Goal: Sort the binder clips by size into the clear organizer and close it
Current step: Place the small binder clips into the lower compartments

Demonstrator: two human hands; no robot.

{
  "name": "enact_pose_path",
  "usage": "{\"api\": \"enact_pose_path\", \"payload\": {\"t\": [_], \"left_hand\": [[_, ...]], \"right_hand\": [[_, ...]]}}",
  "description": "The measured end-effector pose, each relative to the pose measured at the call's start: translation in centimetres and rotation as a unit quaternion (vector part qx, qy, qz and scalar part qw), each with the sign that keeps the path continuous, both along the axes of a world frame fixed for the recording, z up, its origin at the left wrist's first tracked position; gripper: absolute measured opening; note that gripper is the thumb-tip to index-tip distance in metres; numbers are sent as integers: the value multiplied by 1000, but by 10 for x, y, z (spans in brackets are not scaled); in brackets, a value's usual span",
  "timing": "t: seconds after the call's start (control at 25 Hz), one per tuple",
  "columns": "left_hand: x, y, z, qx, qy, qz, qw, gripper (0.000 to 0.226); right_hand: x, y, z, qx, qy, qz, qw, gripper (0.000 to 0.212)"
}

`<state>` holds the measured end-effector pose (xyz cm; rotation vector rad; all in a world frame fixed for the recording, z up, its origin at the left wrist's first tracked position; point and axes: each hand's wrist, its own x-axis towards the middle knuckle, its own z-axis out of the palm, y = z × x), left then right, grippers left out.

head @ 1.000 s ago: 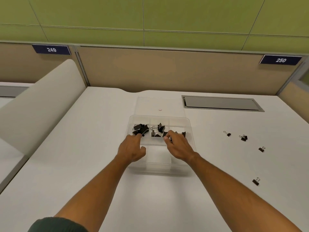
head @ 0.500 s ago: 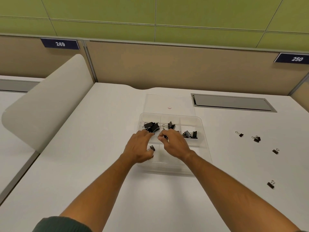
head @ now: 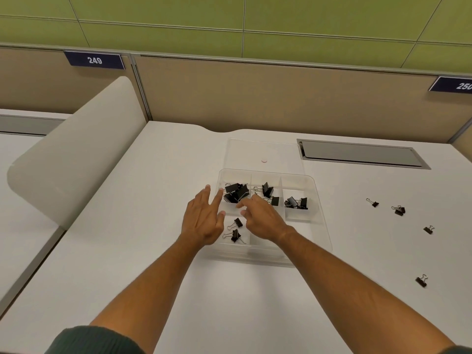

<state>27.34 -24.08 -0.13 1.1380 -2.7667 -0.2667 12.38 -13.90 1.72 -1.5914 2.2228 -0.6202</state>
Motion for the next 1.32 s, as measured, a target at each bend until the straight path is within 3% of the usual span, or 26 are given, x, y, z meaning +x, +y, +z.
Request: {"api": "enact_pose_path", "payload": {"t": [0.36, 0.76, 1.32], "left_hand": [[-1, -2, 2, 11, -1, 7, 1000, 72], [-26, 9, 6, 5, 10, -60, 998, 85], [-115, 79, 7, -9, 2, -170, 985, 87]], "right_hand": [[6, 3, 8, -35, -78, 28, 996, 48], [-20, 43, 1, -40, 74, -71, 994, 62], [-77, 141, -9, 17, 166, -241, 956, 78]]}}
